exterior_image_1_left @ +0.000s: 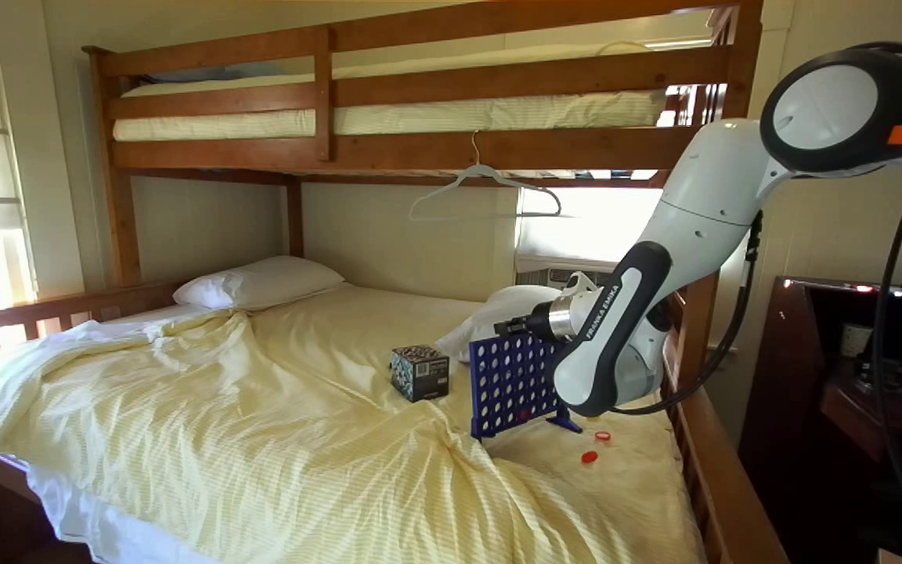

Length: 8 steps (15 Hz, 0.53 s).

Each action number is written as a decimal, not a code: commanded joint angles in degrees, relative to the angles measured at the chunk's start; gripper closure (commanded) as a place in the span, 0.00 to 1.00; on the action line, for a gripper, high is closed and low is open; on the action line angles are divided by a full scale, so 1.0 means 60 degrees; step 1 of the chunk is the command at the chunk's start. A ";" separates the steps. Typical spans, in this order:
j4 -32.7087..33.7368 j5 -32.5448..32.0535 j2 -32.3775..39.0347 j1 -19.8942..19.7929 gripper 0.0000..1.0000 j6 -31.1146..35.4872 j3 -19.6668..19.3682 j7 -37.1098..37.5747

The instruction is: Put one orange chip in the blue gameboard.

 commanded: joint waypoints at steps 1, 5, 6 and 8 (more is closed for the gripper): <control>-0.0311 -0.0176 -0.0089 -0.0168 0.90 -0.0406 0.0104 0.0376; -0.0277 -0.0216 -0.0186 -0.0333 0.90 -0.0066 0.0196 0.0951; -0.0288 -0.0221 -0.0205 -0.0363 0.90 -0.0036 0.0222 0.1071; -0.0307 -0.0232 -0.0219 -0.0406 0.90 -0.0047 0.0258 0.1202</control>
